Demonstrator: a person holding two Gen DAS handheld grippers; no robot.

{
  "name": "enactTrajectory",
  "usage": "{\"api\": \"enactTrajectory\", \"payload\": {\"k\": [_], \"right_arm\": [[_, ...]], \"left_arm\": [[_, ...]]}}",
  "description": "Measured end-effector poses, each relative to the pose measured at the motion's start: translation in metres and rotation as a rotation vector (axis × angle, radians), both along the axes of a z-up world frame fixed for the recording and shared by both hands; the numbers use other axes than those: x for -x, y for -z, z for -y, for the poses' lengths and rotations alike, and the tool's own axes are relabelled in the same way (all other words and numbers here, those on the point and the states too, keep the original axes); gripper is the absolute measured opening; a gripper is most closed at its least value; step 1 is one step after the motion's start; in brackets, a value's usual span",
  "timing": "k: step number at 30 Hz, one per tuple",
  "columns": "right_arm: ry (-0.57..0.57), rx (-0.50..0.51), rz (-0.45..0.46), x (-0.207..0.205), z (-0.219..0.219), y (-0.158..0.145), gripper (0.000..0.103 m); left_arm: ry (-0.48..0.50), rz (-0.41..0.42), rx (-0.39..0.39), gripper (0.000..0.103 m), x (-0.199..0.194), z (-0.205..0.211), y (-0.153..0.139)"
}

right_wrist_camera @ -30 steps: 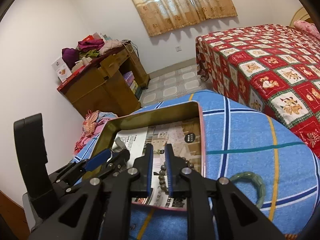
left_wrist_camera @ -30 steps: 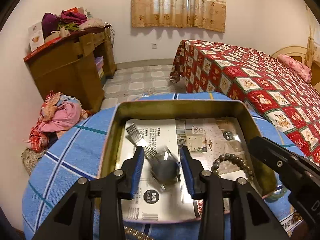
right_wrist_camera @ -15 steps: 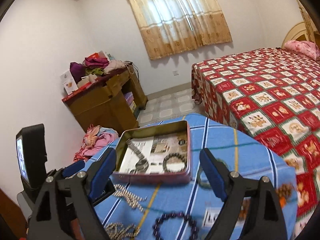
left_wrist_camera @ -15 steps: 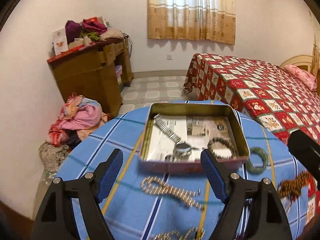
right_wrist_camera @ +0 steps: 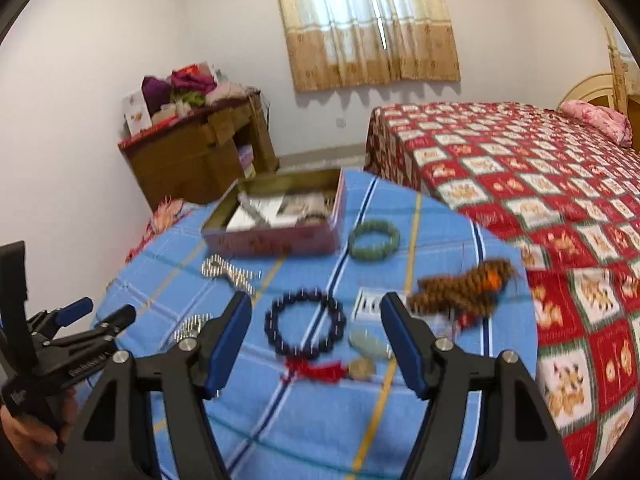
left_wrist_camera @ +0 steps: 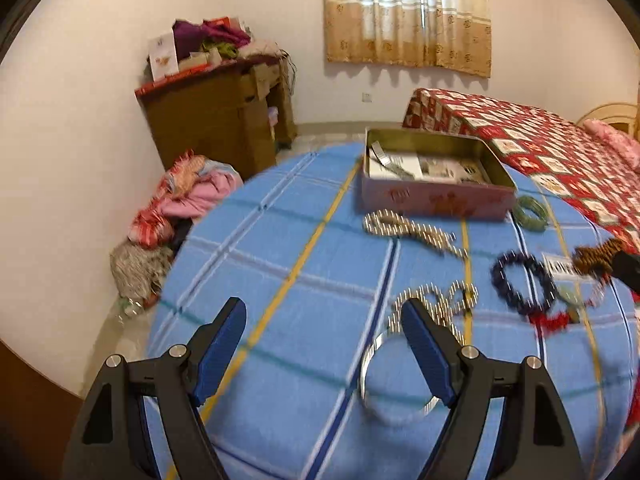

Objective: Organize jewelry
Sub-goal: 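Move the left tool to the silver bangle while the right tool reaches the gold bead chain, then grasp the silver bangle with the left tool while the right tool grasps the gold bead chain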

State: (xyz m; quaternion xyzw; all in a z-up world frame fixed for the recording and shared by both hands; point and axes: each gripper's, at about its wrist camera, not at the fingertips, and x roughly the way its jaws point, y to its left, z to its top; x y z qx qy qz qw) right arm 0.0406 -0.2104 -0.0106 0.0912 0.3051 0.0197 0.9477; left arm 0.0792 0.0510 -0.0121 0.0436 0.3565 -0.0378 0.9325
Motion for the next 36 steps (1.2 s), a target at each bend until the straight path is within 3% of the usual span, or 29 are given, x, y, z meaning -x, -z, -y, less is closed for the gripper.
{"api": "enactTrajectory", "payload": {"k": [4,15,19,20,21,22,31,36], "right_arm": [[-0.036,0.025,-0.03,0.011,-0.007,0.012,0.061],[-0.106,-0.003,-0.068,0.028,-0.024,0.024,0.055],[-0.102,-0.008,-0.068,0.03,-0.023,0.023,0.055],[-0.101,-0.007,-0.065,0.03,-0.023,0.023,0.055],[-0.101,-0.006,-0.062,0.031,-0.023,0.021,0.055],[-0.101,-0.005,-0.058,0.031,-0.023,0.021,0.055],[-0.122,-0.012,-0.071,0.028,-0.028,0.022,0.055],[-0.148,-0.009,-0.075,0.022,-0.033,0.023,0.055]], "left_arm": [[0.033,-0.04,0.007,0.08,0.01,0.003,0.015],[0.147,-0.188,0.121,0.08,0.006,0.029,0.038],[0.099,-0.225,0.028,0.08,-0.002,0.039,0.053],[0.094,-0.217,0.023,0.08,-0.001,0.039,0.052],[0.099,-0.213,0.039,0.073,0.0,0.037,0.051],[0.105,-0.208,0.042,0.06,0.001,0.036,0.051],[0.137,-0.157,0.042,0.059,0.017,0.015,0.043],[0.155,-0.079,0.083,0.059,0.038,-0.006,0.019]]}}
